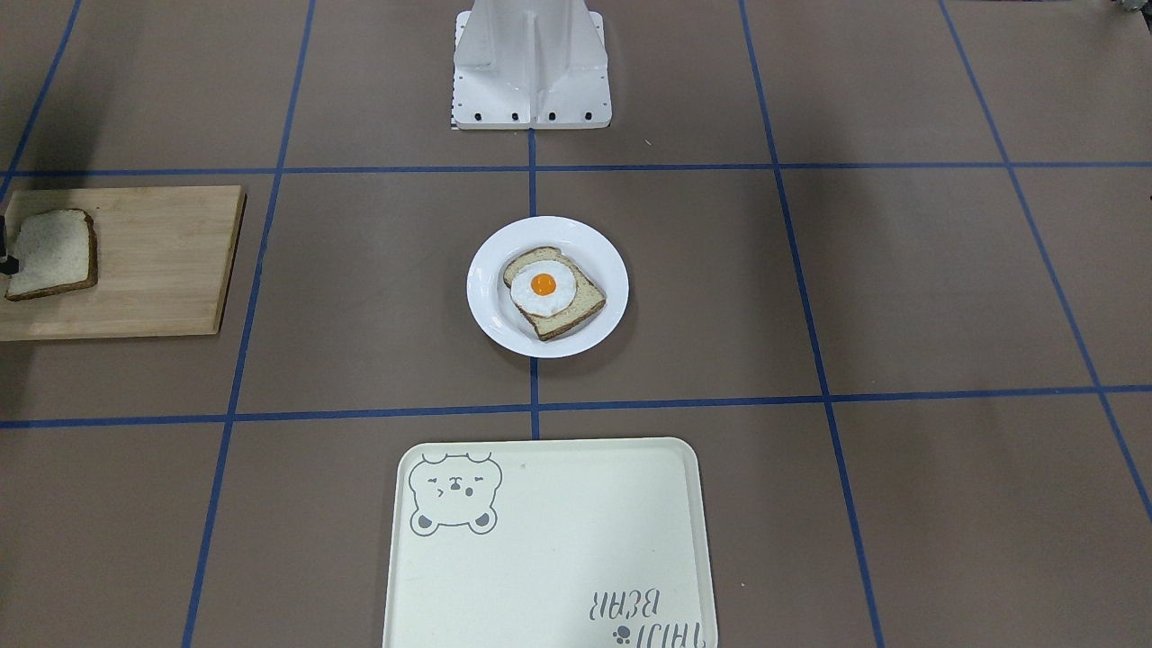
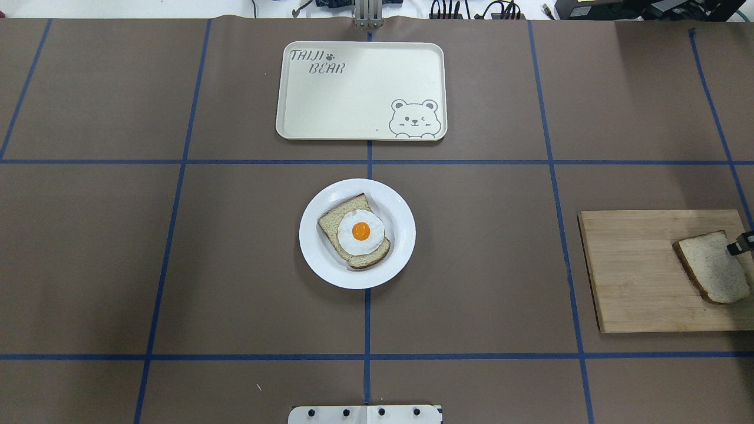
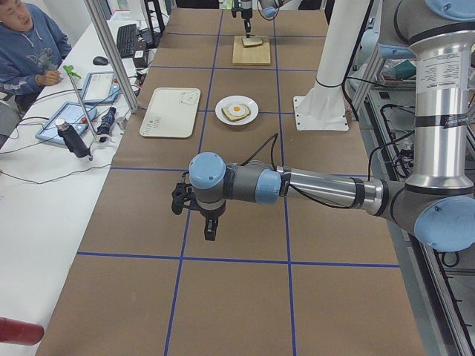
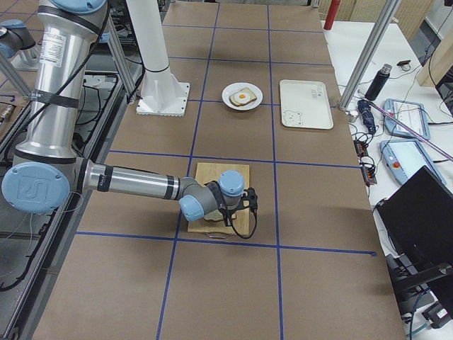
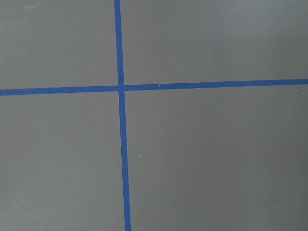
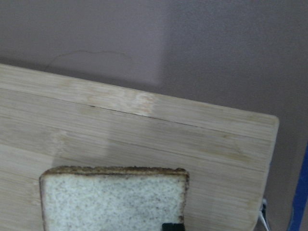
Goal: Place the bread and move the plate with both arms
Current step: 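Lower the right gripper onto the bread slice on the bamboo board and grasp it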
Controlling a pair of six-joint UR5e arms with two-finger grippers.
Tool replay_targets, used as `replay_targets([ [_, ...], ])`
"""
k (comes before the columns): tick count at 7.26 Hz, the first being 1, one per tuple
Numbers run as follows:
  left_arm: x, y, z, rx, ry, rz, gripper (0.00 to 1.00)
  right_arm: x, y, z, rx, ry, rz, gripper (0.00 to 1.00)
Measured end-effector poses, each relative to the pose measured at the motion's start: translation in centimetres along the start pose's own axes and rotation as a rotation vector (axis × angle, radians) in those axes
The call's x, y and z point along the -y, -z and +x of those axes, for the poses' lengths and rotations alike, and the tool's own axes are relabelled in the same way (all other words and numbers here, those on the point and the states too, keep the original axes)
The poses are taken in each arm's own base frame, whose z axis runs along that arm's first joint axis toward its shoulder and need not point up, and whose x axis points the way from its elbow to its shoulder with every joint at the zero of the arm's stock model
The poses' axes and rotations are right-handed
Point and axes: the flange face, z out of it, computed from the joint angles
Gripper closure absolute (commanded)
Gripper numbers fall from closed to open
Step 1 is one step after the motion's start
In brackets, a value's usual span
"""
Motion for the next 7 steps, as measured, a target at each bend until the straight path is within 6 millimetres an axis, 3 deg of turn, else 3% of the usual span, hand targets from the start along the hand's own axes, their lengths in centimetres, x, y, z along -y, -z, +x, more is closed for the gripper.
replay_targets([
  [2, 0.0, 0.0, 0.0, 0.0, 0.0, 0.0, 0.02, 0.1, 0.03, -0.1, 0.007, 0.005, 0.0, 0.23],
  [3, 0.0, 0.02, 0.02, 0.0, 0.0, 0.0, 0.02, 0.01, -0.13, 0.08, 0.007, 0.002, -0.004, 0.24],
  [5, -0.01, 0.06, 0.07, 0.0, -0.001, 0.001, 0.02, -0.22, -0.37, 0.4, 0.004, -0.007, -0.012, 0.42],
  [7, -0.09, 0.11, 0.1, 0.0, -0.002, 0.002, 0.02, -0.32, -0.51, 0.52, 0.01, -0.014, -0.018, 0.48],
])
